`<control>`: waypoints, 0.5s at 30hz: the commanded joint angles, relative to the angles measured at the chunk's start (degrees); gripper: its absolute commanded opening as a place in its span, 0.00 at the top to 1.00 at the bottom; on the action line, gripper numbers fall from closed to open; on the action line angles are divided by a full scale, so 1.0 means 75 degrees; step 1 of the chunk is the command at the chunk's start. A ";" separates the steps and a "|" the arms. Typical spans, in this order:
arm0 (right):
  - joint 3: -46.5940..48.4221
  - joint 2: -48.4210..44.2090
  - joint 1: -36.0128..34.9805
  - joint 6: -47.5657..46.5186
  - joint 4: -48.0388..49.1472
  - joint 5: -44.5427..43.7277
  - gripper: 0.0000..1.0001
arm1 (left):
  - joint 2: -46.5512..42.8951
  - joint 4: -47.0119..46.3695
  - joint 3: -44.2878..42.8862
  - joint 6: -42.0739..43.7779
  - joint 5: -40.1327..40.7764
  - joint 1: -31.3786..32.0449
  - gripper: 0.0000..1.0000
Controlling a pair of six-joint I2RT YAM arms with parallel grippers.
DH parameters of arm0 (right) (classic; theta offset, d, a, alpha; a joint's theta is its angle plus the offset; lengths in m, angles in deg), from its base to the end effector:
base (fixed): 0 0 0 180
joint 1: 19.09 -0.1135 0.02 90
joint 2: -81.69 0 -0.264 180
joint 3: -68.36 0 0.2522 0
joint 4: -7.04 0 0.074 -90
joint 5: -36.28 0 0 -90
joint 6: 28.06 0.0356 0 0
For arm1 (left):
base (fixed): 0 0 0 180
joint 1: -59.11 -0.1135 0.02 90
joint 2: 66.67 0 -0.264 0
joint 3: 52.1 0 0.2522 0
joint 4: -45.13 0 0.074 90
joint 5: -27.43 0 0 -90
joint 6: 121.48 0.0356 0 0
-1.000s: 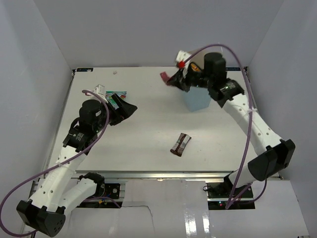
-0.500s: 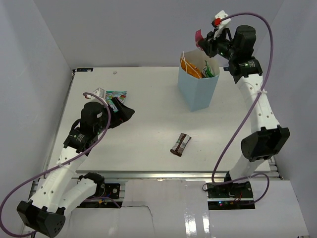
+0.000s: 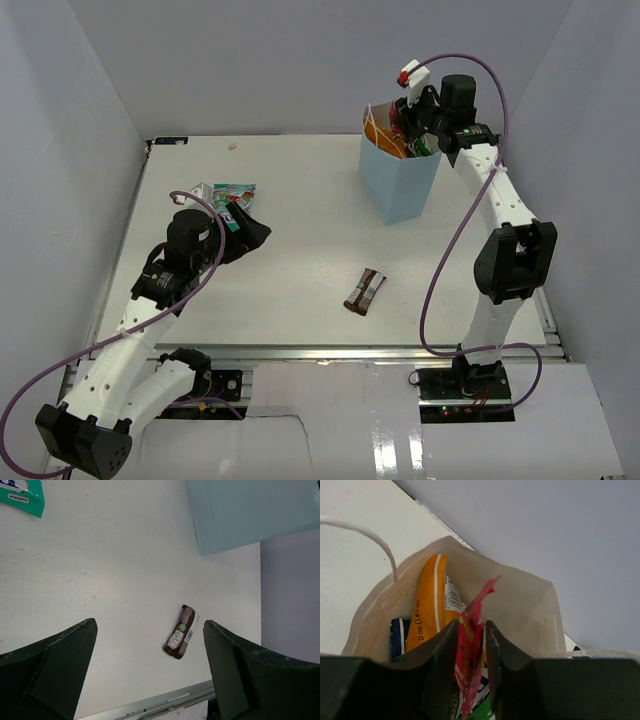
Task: Place the snacks into the paper bag
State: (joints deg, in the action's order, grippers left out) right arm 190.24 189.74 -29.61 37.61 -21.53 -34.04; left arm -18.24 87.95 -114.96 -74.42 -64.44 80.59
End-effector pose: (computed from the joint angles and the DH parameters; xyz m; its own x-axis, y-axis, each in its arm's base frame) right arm 0.4409 0.0941 0.3974 -0.0252 -0.3992 -0.9165 -0.5515 0.7702 -0.3204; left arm 0.1722 -0.0690 0.3218 -0.5914 -0.4990 -0.6335 -0.0139 0.7918 -0.6107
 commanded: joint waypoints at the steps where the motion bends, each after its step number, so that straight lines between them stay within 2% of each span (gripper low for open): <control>1: -0.0223 -0.0320 -0.0003 -0.0247 0.0182 -0.0163 0.63 | -0.0047 0.0028 0.0020 0.0018 0.0132 -0.0039 0.02; 5: -0.0353 -0.0531 -0.0003 -0.0107 0.0252 -0.0222 0.49 | 0.0234 0.0040 -0.0156 0.0135 0.0132 -0.0039 0.02; 9: -0.0353 -0.0777 0.0009 0.0034 0.0240 -0.0059 0.48 | 0.0586 0.0110 -0.0343 0.0241 0.0108 -0.0051 0.02; 11: -0.0283 -0.0999 0.0009 0.0151 0.0170 0.0257 0.48 | 0.0832 0.0180 -0.0449 0.0311 0.0132 -0.0074 0.02; 14: -0.0084 -0.1363 0.0020 -0.0117 -0.0204 0.1449 0.45 | 0.1323 0.0484 -0.0718 0.0510 0.0085 -0.0319 0.02; 15: 0.0021 -0.1456 0.0055 -0.0223 -0.0588 0.1860 0.44 | 0.1487 0.0520 -0.0835 0.0580 -0.0008 -0.0634 0.02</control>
State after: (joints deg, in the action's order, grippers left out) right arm 187.33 184.54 -29.57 37.37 -23.37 -29.78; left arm -9.06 90.12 -117.69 -72.32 -64.53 79.21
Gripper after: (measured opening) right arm 0.552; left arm 0.976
